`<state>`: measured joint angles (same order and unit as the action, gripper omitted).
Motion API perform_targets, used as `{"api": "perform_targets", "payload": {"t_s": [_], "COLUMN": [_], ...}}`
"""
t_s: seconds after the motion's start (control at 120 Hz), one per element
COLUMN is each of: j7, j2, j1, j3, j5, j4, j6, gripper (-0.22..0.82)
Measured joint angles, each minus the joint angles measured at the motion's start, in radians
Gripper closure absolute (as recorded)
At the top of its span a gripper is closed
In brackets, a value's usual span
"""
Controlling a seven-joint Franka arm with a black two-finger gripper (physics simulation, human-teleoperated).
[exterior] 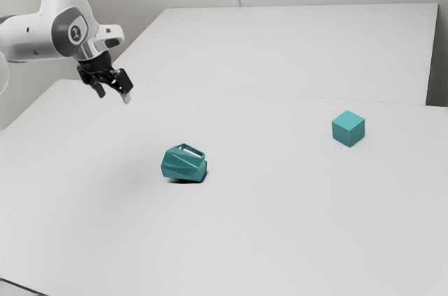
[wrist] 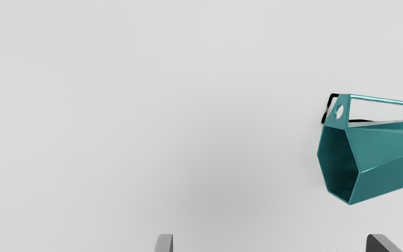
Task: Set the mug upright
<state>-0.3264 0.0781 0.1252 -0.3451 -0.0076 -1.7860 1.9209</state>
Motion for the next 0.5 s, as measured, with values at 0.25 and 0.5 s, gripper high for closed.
{"api": "perform_targets", "payload": {"t_s": [0.25, 0.5], "j7": [-0.006, -0.034], "j2": [-0.116, -0.118], "j1": [-0.005, -0.091], "j3": [-0.001, -0.002], "j5": [-0.112, -0.289], "j4": [-0.206, -0.303], "j6": [0.049, 0.082], "gripper": [0.00, 0.00]}}
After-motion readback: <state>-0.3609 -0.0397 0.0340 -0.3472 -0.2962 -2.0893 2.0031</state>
